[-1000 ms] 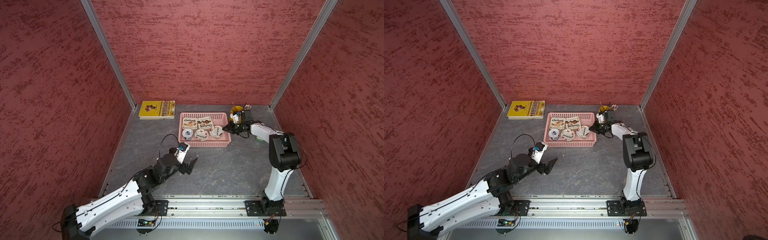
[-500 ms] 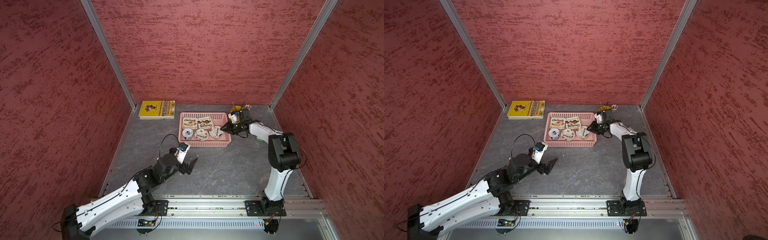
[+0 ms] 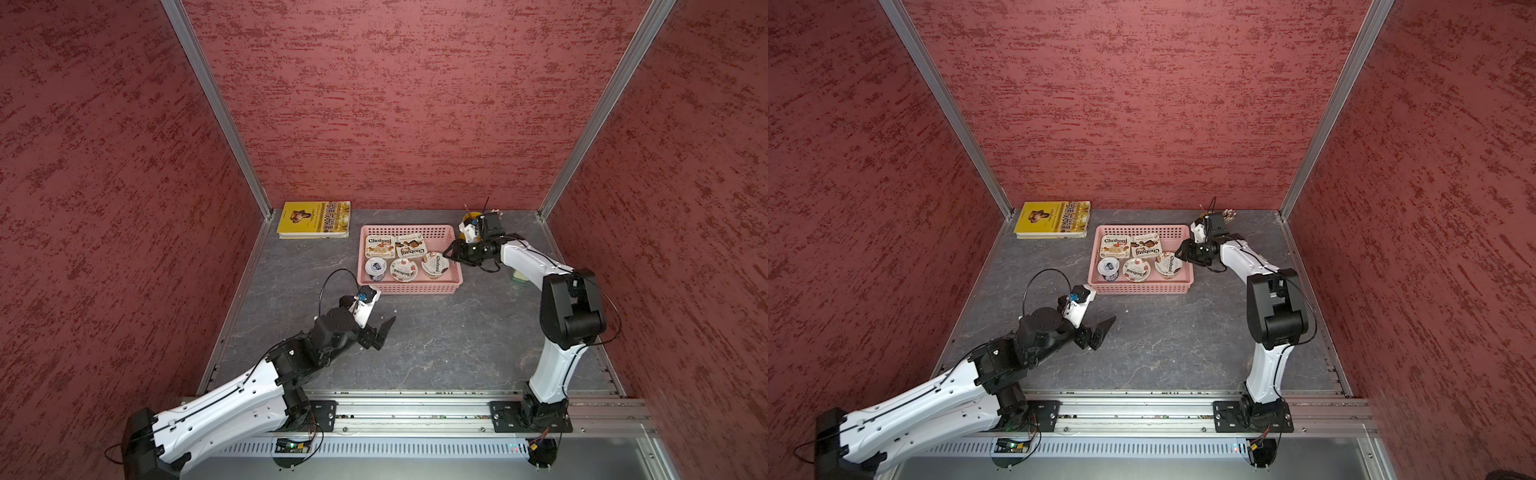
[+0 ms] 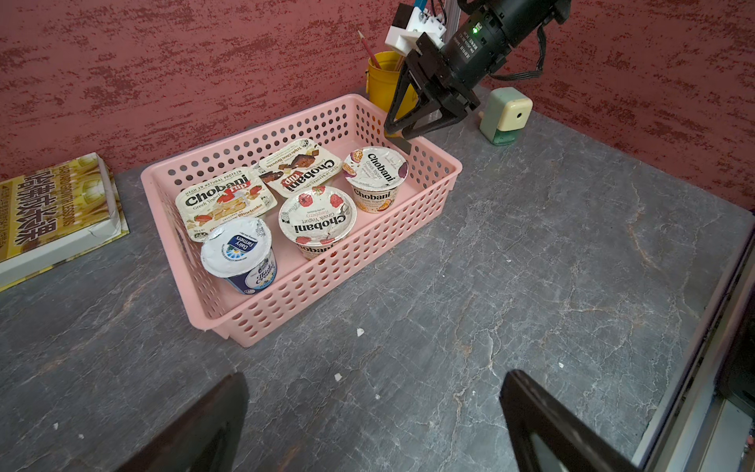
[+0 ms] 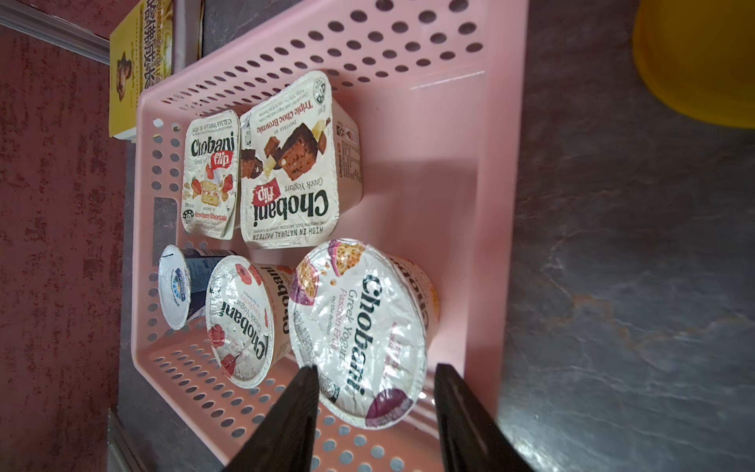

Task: Put the yogurt in the basket
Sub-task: Place the yogurt in the basket, then reset both arms

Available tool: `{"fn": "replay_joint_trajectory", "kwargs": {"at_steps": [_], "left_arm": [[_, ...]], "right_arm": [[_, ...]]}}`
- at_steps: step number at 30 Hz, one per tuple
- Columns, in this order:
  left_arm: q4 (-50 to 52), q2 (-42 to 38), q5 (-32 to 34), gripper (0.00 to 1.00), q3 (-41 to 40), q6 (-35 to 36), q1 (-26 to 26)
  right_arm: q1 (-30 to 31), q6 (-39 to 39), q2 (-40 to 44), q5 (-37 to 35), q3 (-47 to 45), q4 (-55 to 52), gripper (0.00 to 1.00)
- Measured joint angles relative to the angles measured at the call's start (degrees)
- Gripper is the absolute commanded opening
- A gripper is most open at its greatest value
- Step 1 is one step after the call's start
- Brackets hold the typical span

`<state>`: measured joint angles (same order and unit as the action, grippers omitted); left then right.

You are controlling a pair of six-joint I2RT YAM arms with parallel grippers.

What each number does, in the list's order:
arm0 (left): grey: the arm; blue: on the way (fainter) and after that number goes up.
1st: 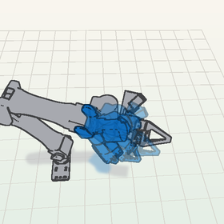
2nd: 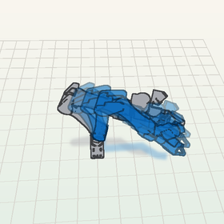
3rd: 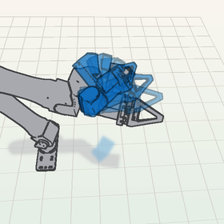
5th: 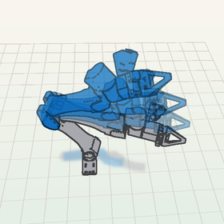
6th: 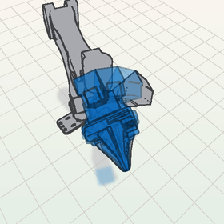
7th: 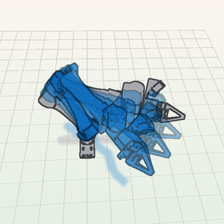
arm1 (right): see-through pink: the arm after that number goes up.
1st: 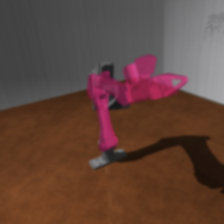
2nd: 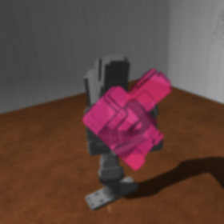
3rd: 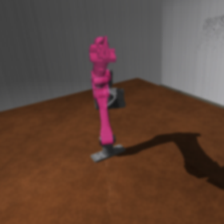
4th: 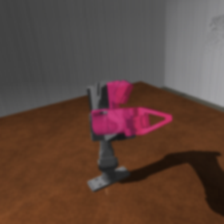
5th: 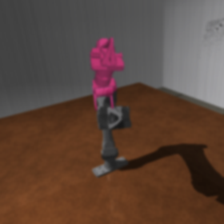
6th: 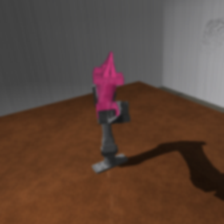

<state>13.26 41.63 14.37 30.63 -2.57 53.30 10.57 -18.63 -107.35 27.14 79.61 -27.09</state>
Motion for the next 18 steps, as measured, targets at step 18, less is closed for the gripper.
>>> {"fn": "replay_joint_trajectory", "kwargs": {"at_steps": [18], "left_arm": [[-5.1, 1.3, 11.0, 1.00, 1.6, 3.5, -2.4]], "right_arm": [[0.7, 10.6, 39.2, -23.2, -14.1, 2.4, 0.98]]}}
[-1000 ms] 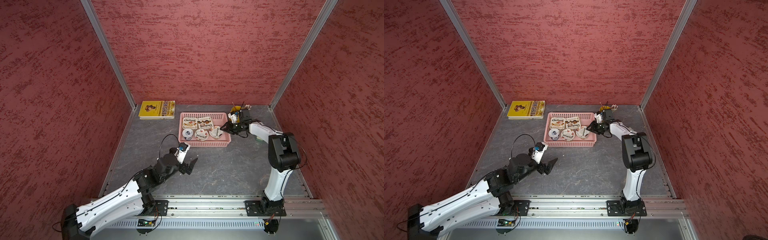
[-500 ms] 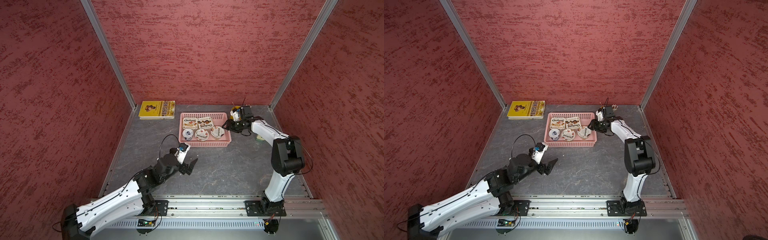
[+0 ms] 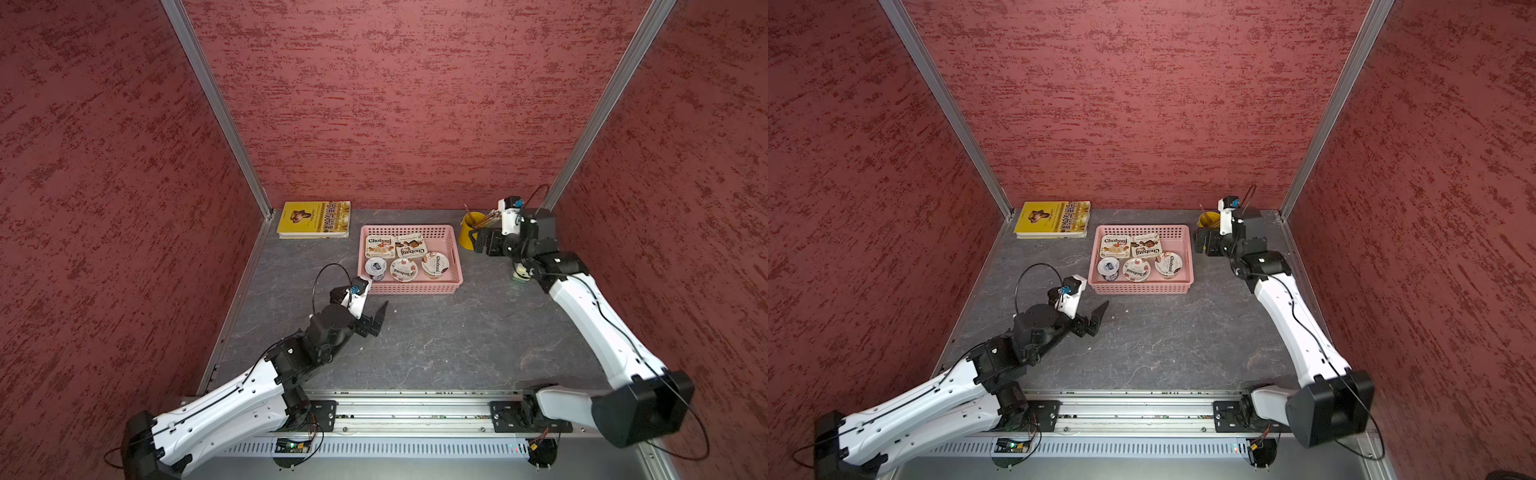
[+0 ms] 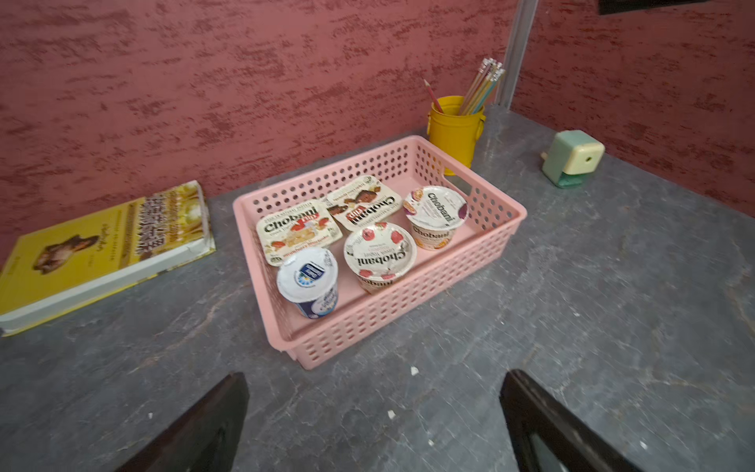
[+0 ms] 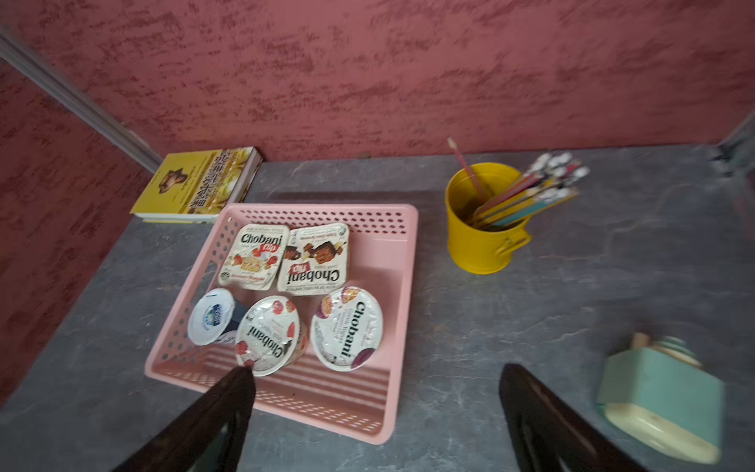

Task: Put the yogurt in the basket
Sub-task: Reset both arms

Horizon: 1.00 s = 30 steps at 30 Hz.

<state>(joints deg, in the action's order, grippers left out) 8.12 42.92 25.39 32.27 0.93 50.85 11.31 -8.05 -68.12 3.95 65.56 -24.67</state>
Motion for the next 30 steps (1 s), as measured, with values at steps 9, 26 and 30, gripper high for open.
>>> {"fn": "replay_joint_trajectory", "kwargs": {"at_steps": [9, 26, 30], "left_arm": [[-14.9, 11.5, 3.9, 1.00, 0.1, 14.1, -11.6], [-50.3, 29.3, -6.3, 1.00, -14.6, 7.6, -39.3], [-58.7, 37.8, -7.7, 1.00, -14.7, 7.3, -41.6]], "right_arm": [[-1.3, 8.3, 5.3, -14.8, -35.5, 32.9, 0.98], [-9.2, 8.5, -22.3, -11.5, -48.5, 79.1, 0.98], [-9.7, 8.5, -21.1, -9.1, -43.1, 79.2, 0.98]]}}
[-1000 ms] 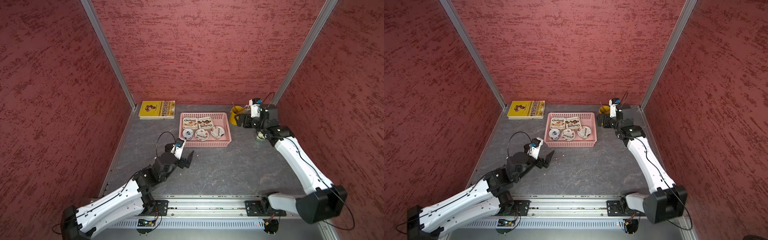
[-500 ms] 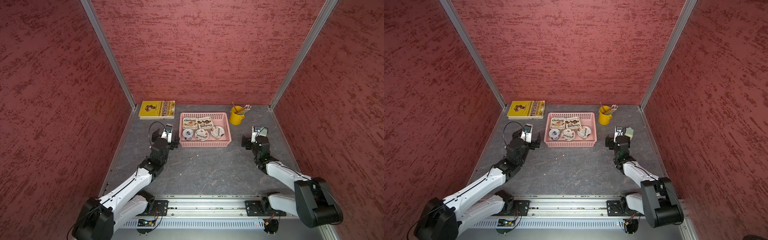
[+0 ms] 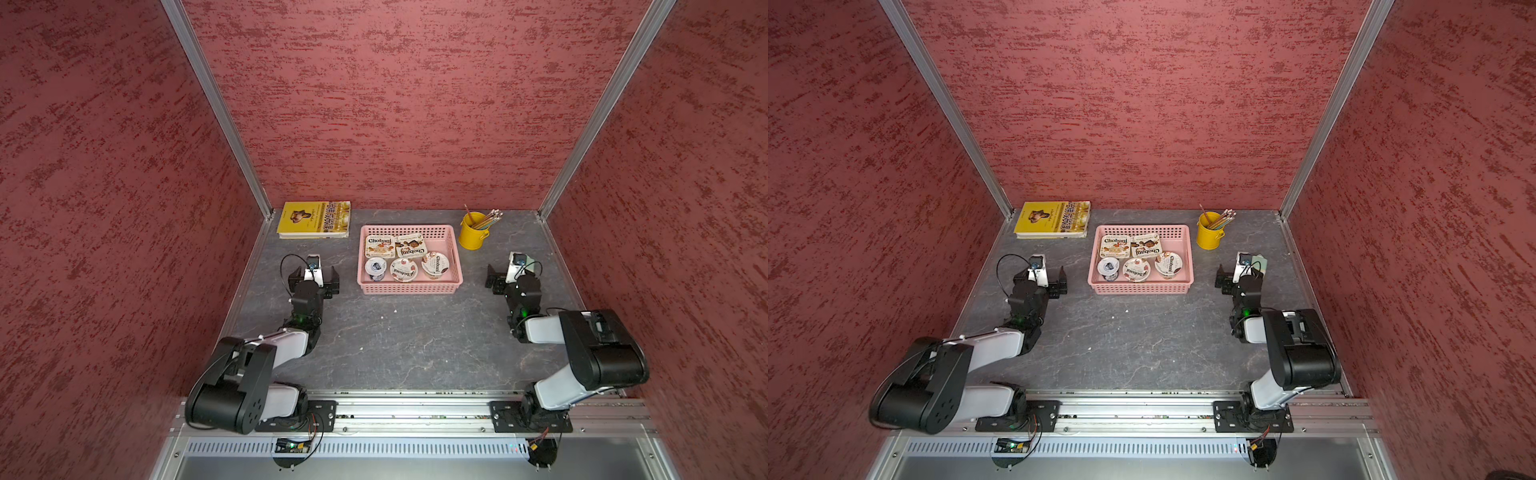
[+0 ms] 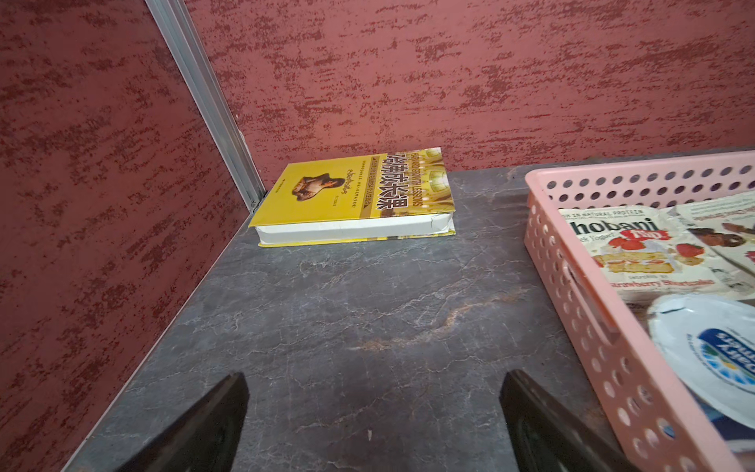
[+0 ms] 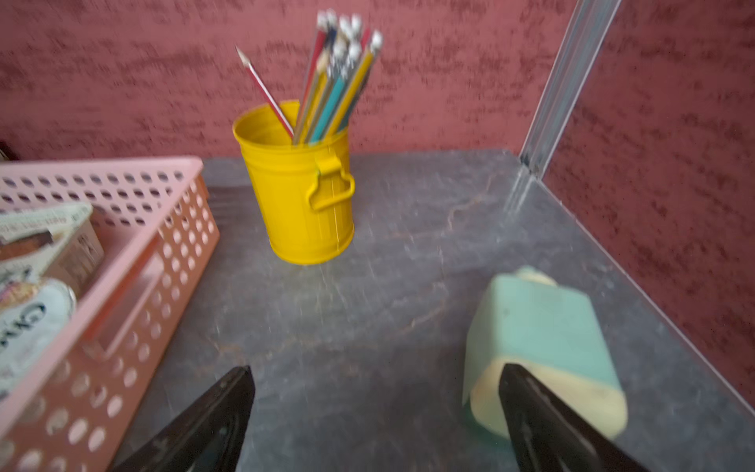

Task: Put the yogurt in the basket
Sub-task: Reset both arms

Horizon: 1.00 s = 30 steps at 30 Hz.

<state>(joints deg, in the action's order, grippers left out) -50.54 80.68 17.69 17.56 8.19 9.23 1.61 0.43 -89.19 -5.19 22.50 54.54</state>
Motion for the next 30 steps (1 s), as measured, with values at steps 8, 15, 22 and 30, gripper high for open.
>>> {"fn": "replay_joint_trajectory", "kwargs": {"at_steps": [8, 15, 22, 30], "left_arm": [[-4.5, 6.6, -11.3, 1.00, 0.4, -3.9, -8.6], [-1.9, 7.2, -20.2, 1.00, 3.4, -5.6, -10.7], [-0.7, 7.2, -22.5, 1.00, 3.7, -6.4, -11.3], [-0.4, 7.2, -23.3, 1.00, 3.7, -6.5, -11.3]], "right_arm": [[-0.2, 0.0, 0.3, 1.1, -0.2, -0.9, 0.99], [-0.2, 0.0, 0.3, 1.2, -0.3, -0.9, 0.98], [-0.2, 0.0, 0.3, 1.3, -0.3, -0.9, 0.98], [-0.2, 0.0, 0.3, 1.4, -0.3, -1.3, 0.98]]}}
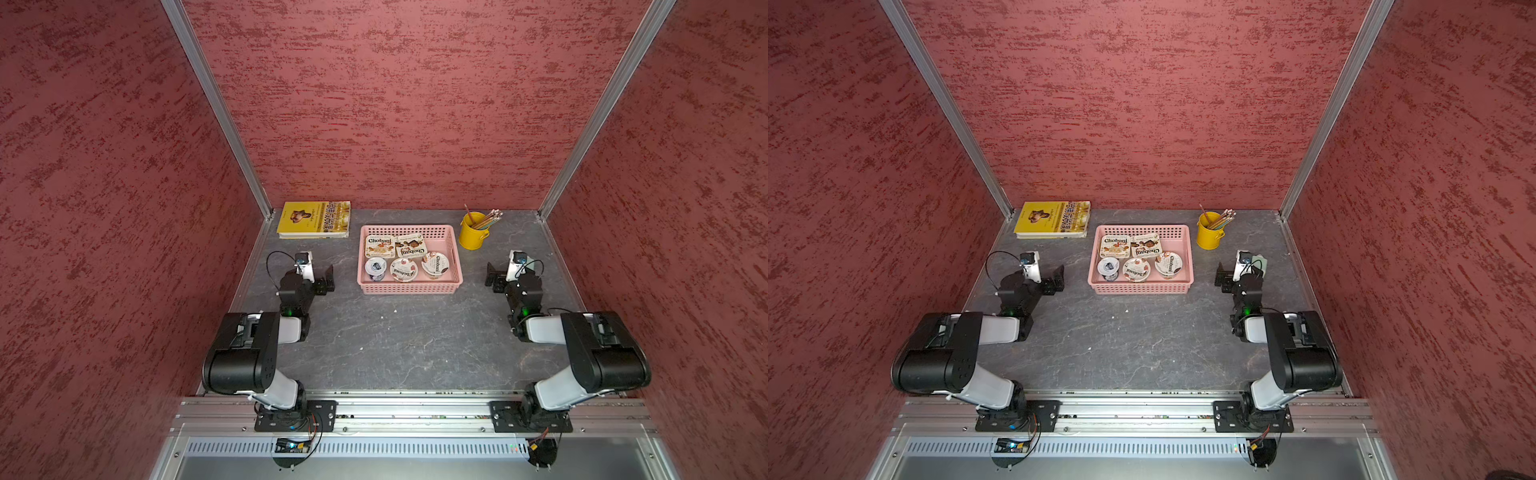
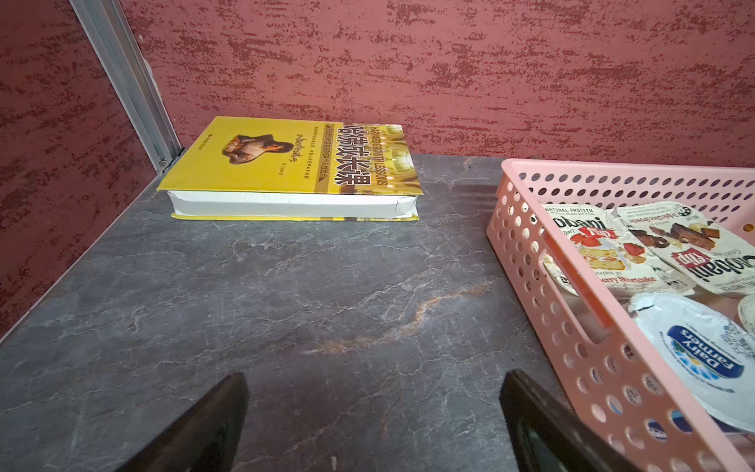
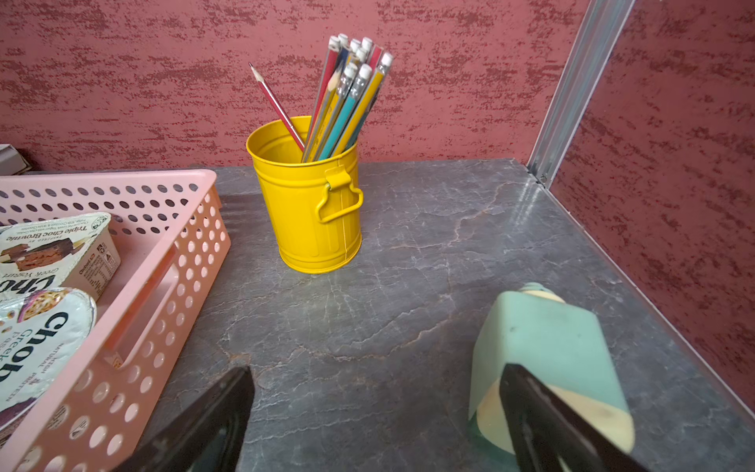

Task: Put the yogurt in the basket
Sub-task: Reset both arms

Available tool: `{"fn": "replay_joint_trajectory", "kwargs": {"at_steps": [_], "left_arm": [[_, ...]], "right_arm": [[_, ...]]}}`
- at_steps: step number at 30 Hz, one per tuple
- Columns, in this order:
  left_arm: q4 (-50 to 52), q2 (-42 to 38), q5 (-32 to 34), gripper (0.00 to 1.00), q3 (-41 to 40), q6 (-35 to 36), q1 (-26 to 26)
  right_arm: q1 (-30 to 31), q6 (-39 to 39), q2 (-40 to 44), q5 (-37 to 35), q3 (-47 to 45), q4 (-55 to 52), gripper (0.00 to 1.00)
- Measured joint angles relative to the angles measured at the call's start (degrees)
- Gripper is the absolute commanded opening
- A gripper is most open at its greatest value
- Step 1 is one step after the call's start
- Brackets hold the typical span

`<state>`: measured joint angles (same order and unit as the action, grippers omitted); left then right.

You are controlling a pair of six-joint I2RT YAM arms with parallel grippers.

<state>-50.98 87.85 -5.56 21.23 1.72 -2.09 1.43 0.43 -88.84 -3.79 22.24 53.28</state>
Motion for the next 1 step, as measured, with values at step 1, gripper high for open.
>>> {"fn": "replay_joint_trajectory", "kwargs": {"at_steps": [1], "left_arm": [[0.0, 0.0, 0.0, 1.00, 0.0, 0.0, 0.0]], "right_arm": [[0.0, 0.0, 0.0, 0.0, 0.0, 0.0, 0.98]]}}
